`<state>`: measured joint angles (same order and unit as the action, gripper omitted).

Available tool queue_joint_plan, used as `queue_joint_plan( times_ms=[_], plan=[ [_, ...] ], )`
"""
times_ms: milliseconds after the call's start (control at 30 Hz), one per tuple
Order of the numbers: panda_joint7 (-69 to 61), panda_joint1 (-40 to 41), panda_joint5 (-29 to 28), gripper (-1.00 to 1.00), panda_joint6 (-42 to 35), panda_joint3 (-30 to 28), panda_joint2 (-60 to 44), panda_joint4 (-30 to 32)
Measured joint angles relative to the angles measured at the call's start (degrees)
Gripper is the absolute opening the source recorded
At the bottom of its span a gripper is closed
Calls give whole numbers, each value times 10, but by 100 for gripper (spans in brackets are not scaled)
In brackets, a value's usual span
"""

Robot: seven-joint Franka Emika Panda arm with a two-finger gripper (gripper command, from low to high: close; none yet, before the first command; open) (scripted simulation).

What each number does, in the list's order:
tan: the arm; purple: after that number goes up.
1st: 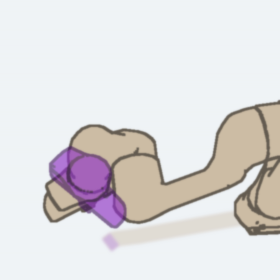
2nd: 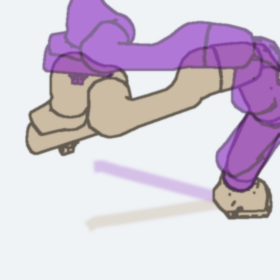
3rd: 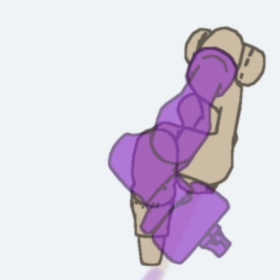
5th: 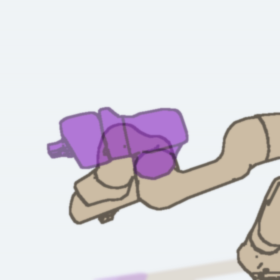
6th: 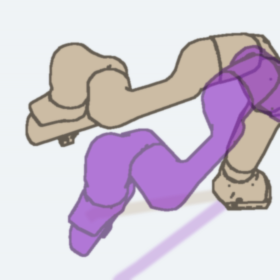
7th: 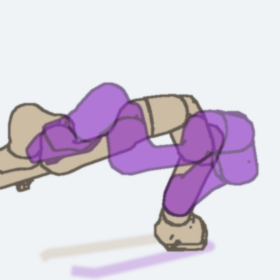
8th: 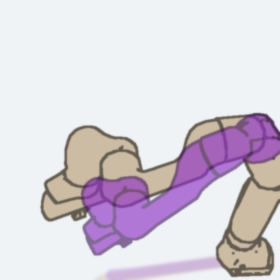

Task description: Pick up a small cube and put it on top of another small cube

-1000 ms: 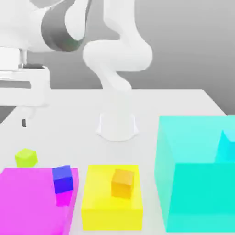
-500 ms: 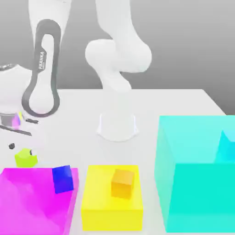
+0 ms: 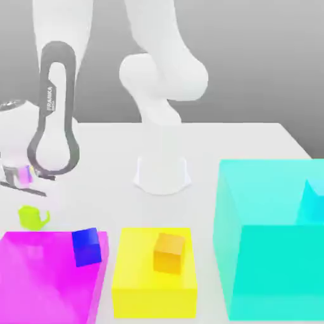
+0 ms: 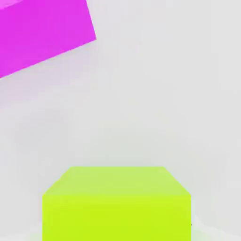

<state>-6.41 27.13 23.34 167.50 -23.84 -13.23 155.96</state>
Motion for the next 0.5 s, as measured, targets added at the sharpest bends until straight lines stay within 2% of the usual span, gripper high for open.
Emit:
queue_joint_plan(
  times_ms=[67,200,333,500],
  plan=[
    [34,-26,-46,-100,-17,-37,27,8],
    [110,-46,-144,-100,-54,-69,83,21],
    [191,-142,-201,-100,-142,-23,150,-3],
    [295,-199,-267,-100,-256,65,235,-40]
  ],
)
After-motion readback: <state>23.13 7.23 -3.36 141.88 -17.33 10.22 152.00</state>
